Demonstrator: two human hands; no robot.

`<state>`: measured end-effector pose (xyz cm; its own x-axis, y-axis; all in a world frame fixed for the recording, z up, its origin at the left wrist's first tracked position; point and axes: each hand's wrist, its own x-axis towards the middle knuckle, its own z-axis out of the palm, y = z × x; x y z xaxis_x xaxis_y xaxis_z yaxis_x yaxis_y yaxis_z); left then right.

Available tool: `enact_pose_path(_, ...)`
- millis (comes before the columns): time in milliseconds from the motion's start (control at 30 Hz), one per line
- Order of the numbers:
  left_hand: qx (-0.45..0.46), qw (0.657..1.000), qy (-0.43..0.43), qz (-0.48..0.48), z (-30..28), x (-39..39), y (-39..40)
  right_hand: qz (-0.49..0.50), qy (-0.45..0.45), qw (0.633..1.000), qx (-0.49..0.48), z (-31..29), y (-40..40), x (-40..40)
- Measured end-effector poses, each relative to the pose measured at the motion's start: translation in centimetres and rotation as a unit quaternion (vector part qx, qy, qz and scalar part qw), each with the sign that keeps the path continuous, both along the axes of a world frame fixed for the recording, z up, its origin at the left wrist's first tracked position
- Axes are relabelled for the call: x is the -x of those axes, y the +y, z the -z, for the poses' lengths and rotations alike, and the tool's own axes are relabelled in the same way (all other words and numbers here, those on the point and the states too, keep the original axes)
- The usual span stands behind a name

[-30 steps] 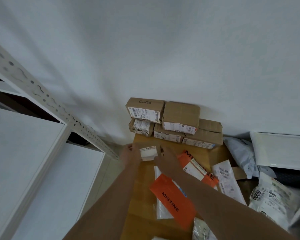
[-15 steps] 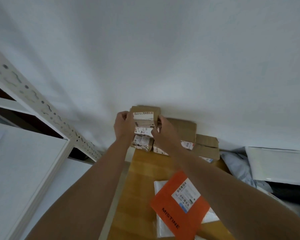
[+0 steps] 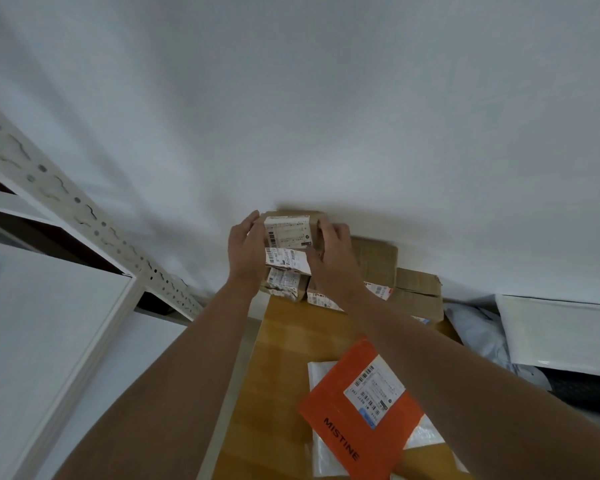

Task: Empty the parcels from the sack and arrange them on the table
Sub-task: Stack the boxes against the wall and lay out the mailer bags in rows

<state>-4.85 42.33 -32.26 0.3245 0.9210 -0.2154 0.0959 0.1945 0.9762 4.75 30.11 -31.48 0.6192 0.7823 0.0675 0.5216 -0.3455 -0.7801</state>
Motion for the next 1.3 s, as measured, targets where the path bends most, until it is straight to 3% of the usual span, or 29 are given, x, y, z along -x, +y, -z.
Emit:
enact_pose_path(267,-0.046,0.999,0.002,-0.022,-0.3,0.6,-0.1,0.035,-0.004,0.998,-0.047,-1.1,0.5,-0.2)
enact_pose_path(600,-0.06,0.994,0.089,0.019,-0.1,-0.1,0.5,-0.013,0.001,0.998,0.069,0.1,2.0,0.5)
enact_pose_path(867,-0.049,0.994,0.093,0.021,0.3,-0.3,0.4,0.005,0.019,0.998,0.066,0.3,1.6,0.4)
enact_pose_path(1133,-0.013,0.994,0.109,0.017,0.8,-0.3,0.4,0.013,-0.017,0.998,0.066,-0.5,-0.1,0.7)
enact_pose_path(1300,-0.008,0.99,0.132,-0.041,1.0,0.6,-2.1,0.06,-0.158,0.985,-0.043,1.4,-4.6,1.8)
